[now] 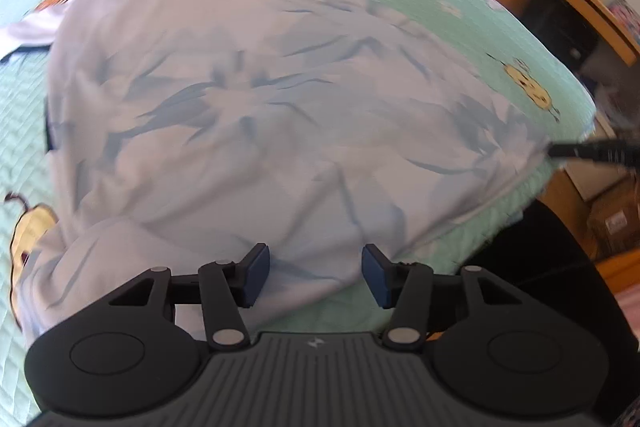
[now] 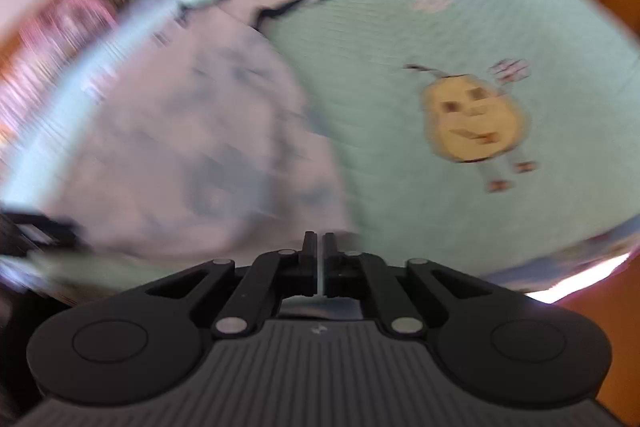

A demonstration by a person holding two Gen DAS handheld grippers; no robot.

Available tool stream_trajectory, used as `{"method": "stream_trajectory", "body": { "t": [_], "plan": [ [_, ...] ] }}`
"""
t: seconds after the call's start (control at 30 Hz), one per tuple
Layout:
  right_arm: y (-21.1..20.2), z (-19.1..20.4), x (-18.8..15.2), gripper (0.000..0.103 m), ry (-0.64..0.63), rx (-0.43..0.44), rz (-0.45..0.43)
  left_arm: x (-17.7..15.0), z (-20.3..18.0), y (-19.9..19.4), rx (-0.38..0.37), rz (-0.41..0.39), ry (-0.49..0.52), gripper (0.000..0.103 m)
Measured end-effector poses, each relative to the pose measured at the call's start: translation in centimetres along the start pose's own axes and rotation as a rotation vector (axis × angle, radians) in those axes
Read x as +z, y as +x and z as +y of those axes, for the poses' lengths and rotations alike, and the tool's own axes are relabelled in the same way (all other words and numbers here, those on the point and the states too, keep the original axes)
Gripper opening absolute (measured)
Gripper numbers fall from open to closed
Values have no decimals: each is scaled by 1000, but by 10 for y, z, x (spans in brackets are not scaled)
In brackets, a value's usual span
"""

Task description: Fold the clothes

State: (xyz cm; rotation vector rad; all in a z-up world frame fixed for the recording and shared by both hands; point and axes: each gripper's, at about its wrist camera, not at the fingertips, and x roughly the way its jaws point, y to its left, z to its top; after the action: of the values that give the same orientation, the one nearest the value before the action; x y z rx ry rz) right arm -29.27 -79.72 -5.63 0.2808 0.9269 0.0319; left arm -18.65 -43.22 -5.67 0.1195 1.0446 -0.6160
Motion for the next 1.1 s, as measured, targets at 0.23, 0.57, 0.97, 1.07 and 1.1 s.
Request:
{"method": "stream_trajectory", "body": {
  "t": [0.23, 0.57, 0.97, 1.07, 1.1],
  "plan": [
    [-16, -25, -3, 22, 142, -27, -77, 7, 30, -20, 34, -57, -168, 56],
    [17, 5, 12, 36, 33, -55, -100, -3, 83, -42, 64, -75, -407, 57],
    [34, 50, -5, 34, -163, -149, -73, -4, 71, -34, 67, -47, -328, 57],
    [34, 49, -5, 17, -156, -152, -73, -3, 70, -31, 68, -40, -331, 57],
    [34, 46, -5, 15, -146, -147, -76, -3, 70, -30, 67, -38, -333, 57]
  ]
}}
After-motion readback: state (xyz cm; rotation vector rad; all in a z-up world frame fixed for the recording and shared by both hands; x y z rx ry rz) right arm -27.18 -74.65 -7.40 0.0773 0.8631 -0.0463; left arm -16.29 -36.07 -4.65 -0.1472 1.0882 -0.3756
